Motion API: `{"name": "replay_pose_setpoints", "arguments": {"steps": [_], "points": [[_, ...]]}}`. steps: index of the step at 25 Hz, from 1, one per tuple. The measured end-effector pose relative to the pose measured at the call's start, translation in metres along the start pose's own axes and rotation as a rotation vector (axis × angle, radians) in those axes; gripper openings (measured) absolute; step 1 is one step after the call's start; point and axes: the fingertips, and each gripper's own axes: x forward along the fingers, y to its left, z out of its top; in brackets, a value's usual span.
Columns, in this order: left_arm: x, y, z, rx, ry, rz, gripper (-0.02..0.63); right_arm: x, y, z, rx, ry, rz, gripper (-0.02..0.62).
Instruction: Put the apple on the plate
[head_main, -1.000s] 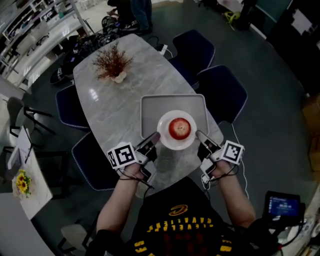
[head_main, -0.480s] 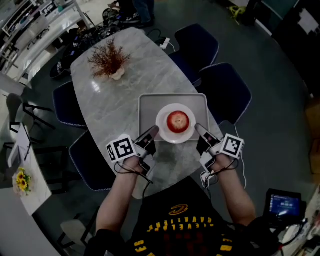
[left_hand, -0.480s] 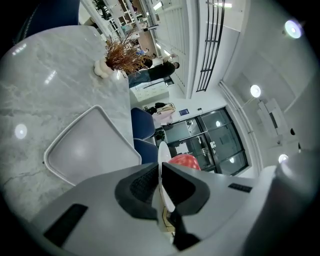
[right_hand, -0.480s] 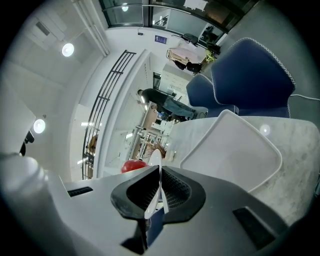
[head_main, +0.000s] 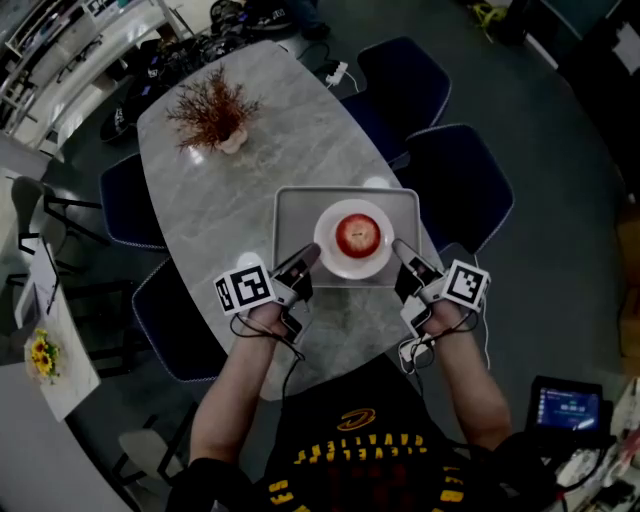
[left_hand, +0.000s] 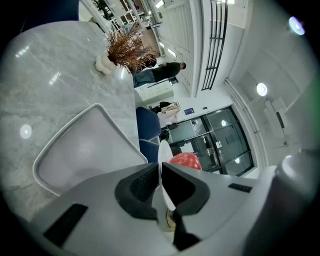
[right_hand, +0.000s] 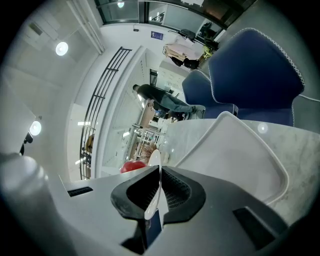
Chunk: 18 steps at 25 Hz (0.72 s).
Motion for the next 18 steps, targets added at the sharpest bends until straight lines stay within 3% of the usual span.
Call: {"name": "replay_pose_setpoints", "arguments": {"steps": [18], "points": [[0.050,0.089,0.010,-0.050,0.042,0.114,0.024,0.058,-0.079,-0.001,0.045,0.105,-0.100,0.026]]}}
